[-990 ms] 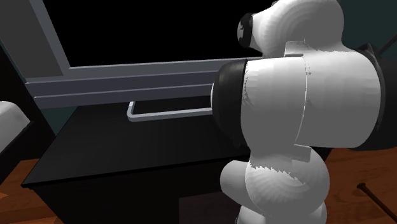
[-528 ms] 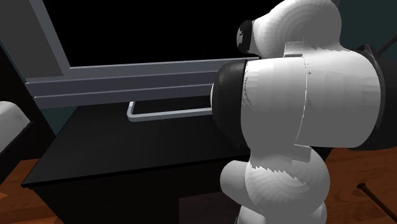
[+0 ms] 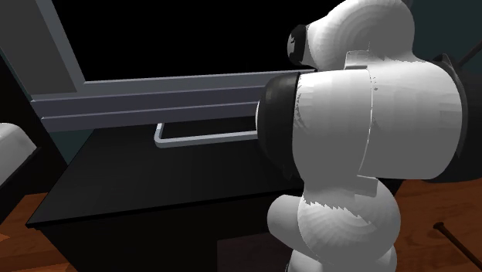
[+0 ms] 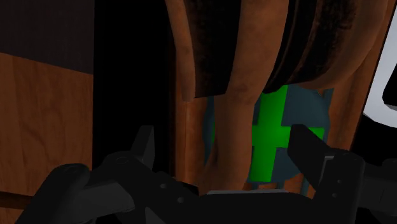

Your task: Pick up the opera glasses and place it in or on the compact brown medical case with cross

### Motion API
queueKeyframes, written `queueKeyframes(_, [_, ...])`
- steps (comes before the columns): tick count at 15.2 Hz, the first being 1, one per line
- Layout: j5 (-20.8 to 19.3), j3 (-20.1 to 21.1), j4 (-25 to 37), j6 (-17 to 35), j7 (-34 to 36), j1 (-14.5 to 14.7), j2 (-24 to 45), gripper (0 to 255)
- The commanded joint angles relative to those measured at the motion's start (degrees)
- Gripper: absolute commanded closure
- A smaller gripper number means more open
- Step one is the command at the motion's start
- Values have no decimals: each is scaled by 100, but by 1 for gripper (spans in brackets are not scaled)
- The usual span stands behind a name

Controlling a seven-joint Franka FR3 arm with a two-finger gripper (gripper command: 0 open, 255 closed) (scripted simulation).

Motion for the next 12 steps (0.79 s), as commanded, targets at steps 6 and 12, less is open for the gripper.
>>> queueKeyframes(6, [-27,-7,814,-711,17,-17,104,0])
queueKeyframes(12, [-27,-8,814,-711,17,-17,104,0])
